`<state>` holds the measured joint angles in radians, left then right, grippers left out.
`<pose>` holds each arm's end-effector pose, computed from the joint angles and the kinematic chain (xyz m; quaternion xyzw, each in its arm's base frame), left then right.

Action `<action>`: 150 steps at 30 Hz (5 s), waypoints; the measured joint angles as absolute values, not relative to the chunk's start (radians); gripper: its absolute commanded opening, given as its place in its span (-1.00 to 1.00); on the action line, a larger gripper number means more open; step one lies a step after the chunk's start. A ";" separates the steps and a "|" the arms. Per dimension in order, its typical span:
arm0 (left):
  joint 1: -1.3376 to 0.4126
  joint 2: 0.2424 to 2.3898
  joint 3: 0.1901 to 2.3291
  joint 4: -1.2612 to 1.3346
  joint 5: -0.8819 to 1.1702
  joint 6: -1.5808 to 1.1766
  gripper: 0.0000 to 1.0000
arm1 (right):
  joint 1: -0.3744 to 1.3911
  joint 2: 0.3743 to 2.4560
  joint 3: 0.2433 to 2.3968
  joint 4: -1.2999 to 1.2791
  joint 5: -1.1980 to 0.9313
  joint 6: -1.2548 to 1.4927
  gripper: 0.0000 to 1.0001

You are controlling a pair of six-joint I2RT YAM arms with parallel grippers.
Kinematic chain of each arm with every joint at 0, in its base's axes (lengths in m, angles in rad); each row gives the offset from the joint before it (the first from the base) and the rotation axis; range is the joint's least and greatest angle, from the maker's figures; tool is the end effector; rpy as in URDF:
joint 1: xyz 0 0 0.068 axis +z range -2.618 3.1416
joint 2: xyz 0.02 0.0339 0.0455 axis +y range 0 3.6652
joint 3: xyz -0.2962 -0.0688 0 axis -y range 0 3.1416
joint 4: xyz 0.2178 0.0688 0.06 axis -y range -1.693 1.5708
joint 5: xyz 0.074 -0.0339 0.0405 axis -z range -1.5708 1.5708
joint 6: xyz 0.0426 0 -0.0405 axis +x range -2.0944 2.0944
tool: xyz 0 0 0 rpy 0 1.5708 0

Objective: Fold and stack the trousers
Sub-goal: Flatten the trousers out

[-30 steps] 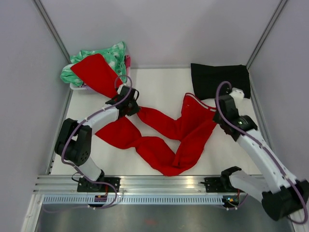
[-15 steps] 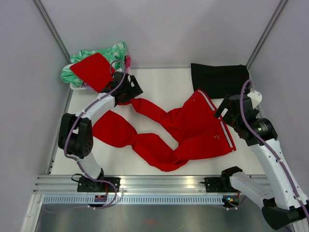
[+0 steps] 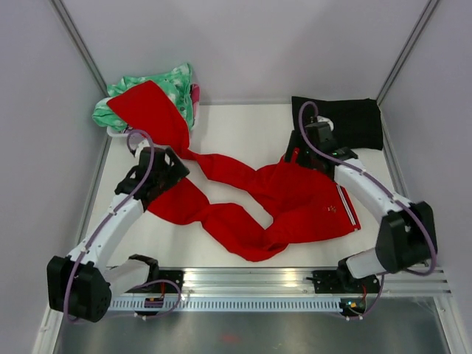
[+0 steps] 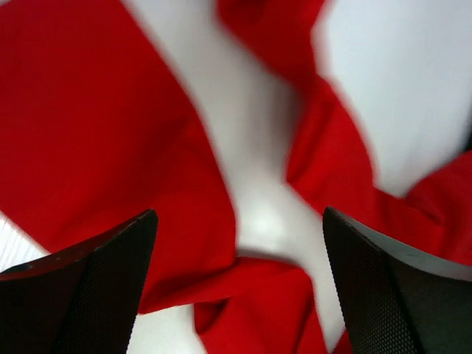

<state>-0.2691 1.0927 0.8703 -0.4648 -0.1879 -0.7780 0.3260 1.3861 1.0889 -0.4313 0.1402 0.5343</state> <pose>0.1939 -0.0452 0.3135 -0.2654 0.8609 -0.1394 0.4111 0.2654 0.0834 0.3209 0.1231 0.9025 0.1120 0.3973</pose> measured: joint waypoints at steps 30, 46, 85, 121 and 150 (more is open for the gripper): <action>-0.060 1.200 0.620 -0.609 -0.268 -0.973 -0.95 | 0.366 1.581 0.997 -0.196 0.190 0.575 0.96; -0.051 0.771 0.808 -1.249 -0.575 -1.267 0.65 | 0.271 1.545 0.932 -0.172 0.212 0.619 0.96; -0.051 0.902 0.575 -1.113 -0.232 -1.386 0.75 | 0.299 1.462 0.852 -0.164 0.076 0.580 0.96; -0.052 1.330 1.082 -1.143 -0.623 -0.857 -0.70 | 0.299 1.455 0.851 -0.190 0.084 0.557 0.96; 0.119 0.787 0.702 -0.778 -0.217 -1.128 0.99 | 0.376 1.458 0.878 -0.200 -0.043 0.440 0.96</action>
<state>0.1192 0.7868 0.7025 -0.7776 -0.2173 -1.1282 0.3759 1.4582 0.8780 -0.2001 -0.0433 0.4397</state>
